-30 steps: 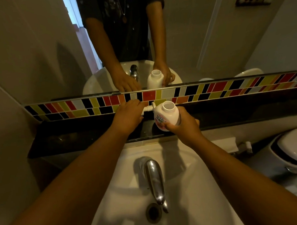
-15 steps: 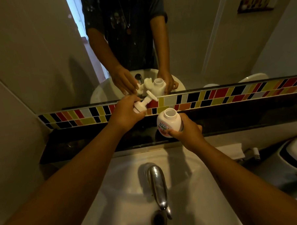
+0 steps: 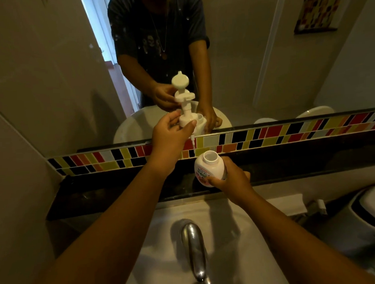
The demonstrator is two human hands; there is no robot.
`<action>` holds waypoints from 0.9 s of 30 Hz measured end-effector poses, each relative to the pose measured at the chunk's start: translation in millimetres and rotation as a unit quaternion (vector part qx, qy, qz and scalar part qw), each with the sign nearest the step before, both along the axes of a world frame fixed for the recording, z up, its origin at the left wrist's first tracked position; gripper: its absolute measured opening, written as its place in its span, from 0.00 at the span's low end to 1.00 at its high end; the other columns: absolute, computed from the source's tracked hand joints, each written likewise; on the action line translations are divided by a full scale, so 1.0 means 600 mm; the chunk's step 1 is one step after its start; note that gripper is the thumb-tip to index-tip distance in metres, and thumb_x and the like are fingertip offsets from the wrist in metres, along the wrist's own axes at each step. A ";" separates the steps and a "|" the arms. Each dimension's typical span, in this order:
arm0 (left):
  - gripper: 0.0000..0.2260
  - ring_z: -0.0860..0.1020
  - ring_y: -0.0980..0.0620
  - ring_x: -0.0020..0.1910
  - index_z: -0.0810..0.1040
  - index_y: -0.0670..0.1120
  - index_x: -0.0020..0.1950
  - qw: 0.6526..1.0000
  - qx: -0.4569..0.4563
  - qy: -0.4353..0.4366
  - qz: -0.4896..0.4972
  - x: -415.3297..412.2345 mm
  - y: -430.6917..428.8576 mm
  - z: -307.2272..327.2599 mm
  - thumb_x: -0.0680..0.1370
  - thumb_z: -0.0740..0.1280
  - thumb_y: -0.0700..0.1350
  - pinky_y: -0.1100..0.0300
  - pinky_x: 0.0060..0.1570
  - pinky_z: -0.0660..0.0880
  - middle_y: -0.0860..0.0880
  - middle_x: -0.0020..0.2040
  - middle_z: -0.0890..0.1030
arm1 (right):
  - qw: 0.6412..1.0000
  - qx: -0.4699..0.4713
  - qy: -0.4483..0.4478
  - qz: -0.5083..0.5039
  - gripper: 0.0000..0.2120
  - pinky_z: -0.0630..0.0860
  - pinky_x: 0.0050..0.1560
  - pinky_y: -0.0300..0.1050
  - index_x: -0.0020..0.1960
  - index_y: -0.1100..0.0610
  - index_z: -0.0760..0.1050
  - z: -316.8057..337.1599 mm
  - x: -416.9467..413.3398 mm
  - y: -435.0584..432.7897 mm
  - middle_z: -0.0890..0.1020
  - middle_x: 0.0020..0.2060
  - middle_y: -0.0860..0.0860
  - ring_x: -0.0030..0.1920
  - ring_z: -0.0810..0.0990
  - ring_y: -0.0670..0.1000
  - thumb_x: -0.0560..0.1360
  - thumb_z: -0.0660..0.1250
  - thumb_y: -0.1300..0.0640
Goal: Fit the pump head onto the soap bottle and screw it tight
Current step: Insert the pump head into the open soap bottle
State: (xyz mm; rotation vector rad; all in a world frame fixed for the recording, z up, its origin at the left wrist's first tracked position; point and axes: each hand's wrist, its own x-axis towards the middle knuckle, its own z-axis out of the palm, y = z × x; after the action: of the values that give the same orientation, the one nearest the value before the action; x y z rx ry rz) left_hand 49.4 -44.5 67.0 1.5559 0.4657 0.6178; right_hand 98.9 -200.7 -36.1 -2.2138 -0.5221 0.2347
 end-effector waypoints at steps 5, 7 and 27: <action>0.22 0.80 0.51 0.60 0.74 0.47 0.69 0.999 -0.031 -0.007 -0.009 0.012 -0.029 -0.020 0.76 0.72 0.45 0.65 0.48 0.81 0.48 0.65 0.80 | 1.000 -0.002 0.005 -0.011 0.28 0.59 0.68 0.58 0.65 0.47 0.66 -0.003 0.002 0.002 0.77 0.62 0.50 0.65 0.73 0.55 0.68 0.72 0.46; 0.22 0.81 0.50 0.61 0.75 0.47 0.69 0.999 -0.042 -0.004 -0.018 0.016 -0.038 -0.030 0.76 0.72 0.46 0.59 0.54 0.80 0.48 0.64 0.81 | 1.000 -0.003 0.006 -0.013 0.28 0.59 0.68 0.58 0.65 0.46 0.66 -0.003 0.002 0.004 0.77 0.63 0.50 0.65 0.73 0.54 0.68 0.72 0.46; 0.23 0.75 0.46 0.68 0.74 0.51 0.67 0.988 -0.006 0.106 -0.111 0.001 -0.051 -0.107 0.73 0.75 0.41 0.44 0.64 0.75 0.48 0.69 0.77 | 1.000 -0.010 0.002 -0.019 0.29 0.63 0.68 0.59 0.66 0.48 0.66 -0.008 0.004 0.007 0.77 0.63 0.51 0.64 0.74 0.55 0.69 0.71 0.44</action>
State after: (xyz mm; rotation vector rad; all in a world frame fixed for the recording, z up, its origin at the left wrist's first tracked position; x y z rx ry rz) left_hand 49.9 -75.3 2.8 1.6416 0.4456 0.2794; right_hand 101.5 -196.7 -40.7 -2.2398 -0.4775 0.2267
